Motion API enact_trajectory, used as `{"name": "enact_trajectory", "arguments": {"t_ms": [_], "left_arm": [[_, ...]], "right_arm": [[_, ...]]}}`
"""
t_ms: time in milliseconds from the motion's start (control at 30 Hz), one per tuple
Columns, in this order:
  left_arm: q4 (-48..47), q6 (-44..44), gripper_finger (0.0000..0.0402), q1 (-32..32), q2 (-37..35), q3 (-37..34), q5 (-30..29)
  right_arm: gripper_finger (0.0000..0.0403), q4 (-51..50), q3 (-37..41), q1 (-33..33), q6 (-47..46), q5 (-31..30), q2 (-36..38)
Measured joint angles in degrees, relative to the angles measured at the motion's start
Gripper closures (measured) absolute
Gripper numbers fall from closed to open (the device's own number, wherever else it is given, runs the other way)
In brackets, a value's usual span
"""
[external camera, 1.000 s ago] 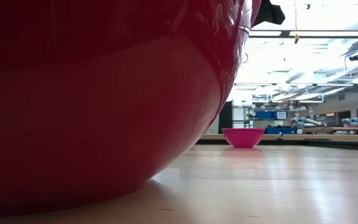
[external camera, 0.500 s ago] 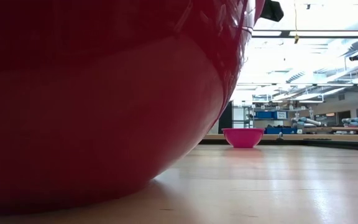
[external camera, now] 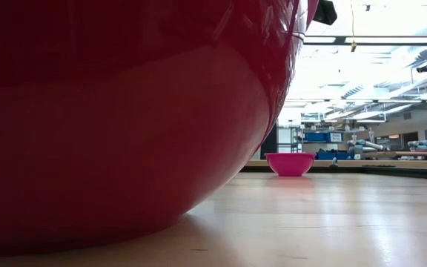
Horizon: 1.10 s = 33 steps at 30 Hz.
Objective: Nest bowls inside each other
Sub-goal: Stack the blue bowl into the green bowl
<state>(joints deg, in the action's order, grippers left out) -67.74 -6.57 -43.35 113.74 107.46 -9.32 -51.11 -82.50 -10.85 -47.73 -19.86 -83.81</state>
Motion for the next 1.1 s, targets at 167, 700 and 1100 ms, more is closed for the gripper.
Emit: {"name": "enact_trajectory", "arguments": {"t_ms": [167, 700, 1100], "left_arm": [[-8.1, 3.4, 0.0171, 0.8, 0.0, 6.3, 0.0], [-10.1, 13.4, 0.0224, 9.5, -5.4, 2.2, -6.3], [6.2, 17.9, 0.0230, 17.3, -24.6, -20.5, -10.3]], "right_arm": [[0.0157, 0.0, 0.0, 0.0, 1.4, 0.0, 0.0], [0.0157, -6.6, 0.0, 0.2, 5.1, 2.4, 0.7], [0.0157, -4.4, 0.0, 0.8, 8.9, 0.5, 2.5]]}}
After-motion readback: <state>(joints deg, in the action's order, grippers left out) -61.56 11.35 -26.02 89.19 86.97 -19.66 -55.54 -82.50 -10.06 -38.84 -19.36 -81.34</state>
